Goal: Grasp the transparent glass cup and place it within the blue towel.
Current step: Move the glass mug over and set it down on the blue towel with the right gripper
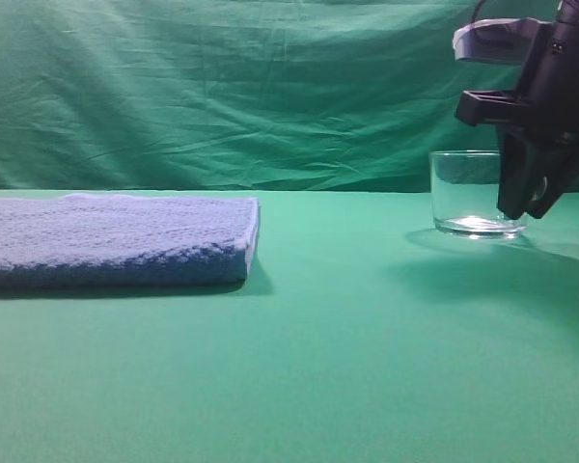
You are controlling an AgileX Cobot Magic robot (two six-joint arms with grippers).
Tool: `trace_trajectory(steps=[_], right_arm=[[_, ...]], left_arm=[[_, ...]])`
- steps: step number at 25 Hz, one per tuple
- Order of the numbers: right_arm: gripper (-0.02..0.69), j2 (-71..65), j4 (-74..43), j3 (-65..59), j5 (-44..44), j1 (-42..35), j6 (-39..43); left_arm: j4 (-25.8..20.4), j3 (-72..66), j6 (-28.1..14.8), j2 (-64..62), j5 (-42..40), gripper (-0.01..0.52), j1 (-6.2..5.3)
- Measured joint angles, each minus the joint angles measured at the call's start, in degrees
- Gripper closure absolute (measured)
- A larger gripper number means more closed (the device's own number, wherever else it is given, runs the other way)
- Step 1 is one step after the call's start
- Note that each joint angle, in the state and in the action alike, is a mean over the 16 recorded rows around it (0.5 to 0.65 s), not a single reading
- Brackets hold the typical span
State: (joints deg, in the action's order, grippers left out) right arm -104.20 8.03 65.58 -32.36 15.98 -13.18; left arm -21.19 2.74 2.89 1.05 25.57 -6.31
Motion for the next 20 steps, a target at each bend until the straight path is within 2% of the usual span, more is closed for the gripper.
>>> trace_trajectory(steps=[12, 20], right_arm=[[0.563, -1.96, 0.51, 16.37, -2.54, 12.65, -1.55], [0.563, -11.52, 1.52, 30.84, -1.66, 24.04, -2.42]], left_arm=[[0.0, 0.0, 0.0, 0.0, 0.0, 0.514, 0.0], [0.0, 0.0, 0.0, 0.0, 0.0, 0.514, 0.0]])
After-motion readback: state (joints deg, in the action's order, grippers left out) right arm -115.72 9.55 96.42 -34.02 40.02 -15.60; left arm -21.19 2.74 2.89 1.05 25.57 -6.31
